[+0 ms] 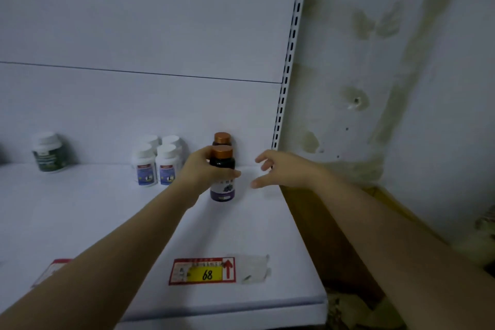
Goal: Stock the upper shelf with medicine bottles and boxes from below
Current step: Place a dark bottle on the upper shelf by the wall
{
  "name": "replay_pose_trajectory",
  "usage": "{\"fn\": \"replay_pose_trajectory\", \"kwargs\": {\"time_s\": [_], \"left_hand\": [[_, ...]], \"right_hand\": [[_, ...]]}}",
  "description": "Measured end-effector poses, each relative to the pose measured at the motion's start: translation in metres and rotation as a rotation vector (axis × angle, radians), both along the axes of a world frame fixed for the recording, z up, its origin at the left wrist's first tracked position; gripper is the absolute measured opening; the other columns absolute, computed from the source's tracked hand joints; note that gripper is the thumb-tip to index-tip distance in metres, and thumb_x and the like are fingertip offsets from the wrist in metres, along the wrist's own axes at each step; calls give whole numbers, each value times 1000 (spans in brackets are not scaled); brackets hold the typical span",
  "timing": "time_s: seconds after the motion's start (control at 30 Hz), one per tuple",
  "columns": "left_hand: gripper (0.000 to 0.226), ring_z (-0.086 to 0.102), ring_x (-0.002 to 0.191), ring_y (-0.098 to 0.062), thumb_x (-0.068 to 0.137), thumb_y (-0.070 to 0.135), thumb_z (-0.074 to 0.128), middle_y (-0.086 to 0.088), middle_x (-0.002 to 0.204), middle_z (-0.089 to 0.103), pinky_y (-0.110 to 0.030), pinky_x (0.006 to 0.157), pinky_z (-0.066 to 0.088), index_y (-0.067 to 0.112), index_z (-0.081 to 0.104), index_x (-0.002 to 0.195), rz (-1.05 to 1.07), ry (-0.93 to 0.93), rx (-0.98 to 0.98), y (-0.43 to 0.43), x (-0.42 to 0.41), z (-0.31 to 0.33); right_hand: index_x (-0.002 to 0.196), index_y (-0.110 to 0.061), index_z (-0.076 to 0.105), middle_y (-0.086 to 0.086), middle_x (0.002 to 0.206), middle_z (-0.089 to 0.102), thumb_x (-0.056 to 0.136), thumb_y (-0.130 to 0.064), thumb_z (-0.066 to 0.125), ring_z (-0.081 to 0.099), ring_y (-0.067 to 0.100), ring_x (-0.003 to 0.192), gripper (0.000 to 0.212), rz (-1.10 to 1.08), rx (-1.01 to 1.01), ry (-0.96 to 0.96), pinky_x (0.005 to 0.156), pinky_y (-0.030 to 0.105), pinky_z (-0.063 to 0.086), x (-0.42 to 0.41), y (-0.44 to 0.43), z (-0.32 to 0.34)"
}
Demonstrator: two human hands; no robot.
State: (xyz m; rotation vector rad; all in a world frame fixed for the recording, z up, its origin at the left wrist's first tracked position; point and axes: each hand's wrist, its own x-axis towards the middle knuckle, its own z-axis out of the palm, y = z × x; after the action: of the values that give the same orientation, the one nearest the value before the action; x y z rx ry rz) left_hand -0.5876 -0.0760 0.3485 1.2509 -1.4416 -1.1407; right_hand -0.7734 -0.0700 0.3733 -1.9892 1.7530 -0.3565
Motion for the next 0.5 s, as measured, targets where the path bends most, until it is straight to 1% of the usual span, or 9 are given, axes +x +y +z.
{"fn": "replay_pose_trajectory", "kwargs": {"time_s": [0.07, 0.13, 0.2, 0.27, 0.33, 0.37, 0.4, 0.47, 0.5], "left_hand": [[46, 62, 85, -18, 66, 3, 82, 1, 88, 64, -27, 75, 49, 15, 58, 104, -4, -1, -10, -1, -6, 0], [42, 59, 77, -7, 69, 2, 80, 6, 85, 63, -17, 63, 45, 17, 58, 102, -36, 2, -30, 0, -14, 1], [42, 55, 76, -2, 72, 3, 76, 6, 86, 61, -15, 60, 42, 19, 58, 106, -40, -19, -50, -1, -22, 2], [39, 57, 79, -6, 74, 5, 75, 4, 88, 61, -18, 64, 44, 16, 59, 108, -32, -59, -59, -3, -25, 4], [38, 61, 92, -16, 75, 12, 76, -1, 98, 65, -27, 78, 51, 16, 60, 108, -76, -83, -34, -4, -23, 7], [40, 61, 101, -20, 75, 17, 77, -4, 107, 65, -33, 87, 51, 17, 60, 111, -113, -96, -9, -5, -19, 9], [46, 59, 107, -22, 75, 21, 77, -6, 115, 63, -34, 92, 49, 18, 58, 117, -139, -126, 13, -6, -15, 10], [60, 56, 110, -20, 77, 24, 76, -6, 124, 58, -31, 95, 46, 16, 49, 131, -138, -262, 28, -11, -3, 7], [62, 56, 109, -20, 79, 23, 74, -6, 126, 56, -30, 95, 45, 14, 46, 134, -113, -373, 12, -13, 3, 4]], "right_hand": [[137, -27, 41, -3, 132, 52, 73, -42, 77, 54, 16, 113, 74, 31, 13, -78, 91, 28, 44, 11, -1, 0], [134, -24, 44, -2, 126, 55, 74, -36, 78, 56, 17, 110, 70, 66, 13, -128, 91, 30, 46, 20, -2, -2], [127, -20, 49, -1, 120, 58, 74, -30, 77, 57, 19, 107, 61, 87, -3, -164, 92, 32, 48, 24, -4, -3], [122, -17, 52, 2, 117, 60, 73, -25, 77, 59, 20, 106, 55, 79, -16, -196, 93, 34, 49, 25, -7, -4], [117, -16, 55, 2, 113, 62, 71, -24, 78, 60, 20, 103, 52, 59, -26, -203, 93, 36, 50, 24, -12, -6], [114, -16, 56, 2, 110, 63, 70, -24, 79, 61, 21, 102, 51, 50, -30, -204, 93, 38, 51, 23, -15, -7], [112, -16, 57, 2, 109, 64, 69, -23, 79, 61, 21, 102, 49, 34, -34, -211, 93, 39, 51, 22, -19, -10], [108, -16, 57, 2, 108, 64, 70, -20, 80, 61, 22, 103, 45, -10, -44, -241, 93, 36, 49, 20, -25, -15], [108, -16, 56, 3, 110, 64, 71, -18, 80, 60, 21, 103, 44, -31, -45, -253, 91, 34, 48, 19, -29, -19]]}}
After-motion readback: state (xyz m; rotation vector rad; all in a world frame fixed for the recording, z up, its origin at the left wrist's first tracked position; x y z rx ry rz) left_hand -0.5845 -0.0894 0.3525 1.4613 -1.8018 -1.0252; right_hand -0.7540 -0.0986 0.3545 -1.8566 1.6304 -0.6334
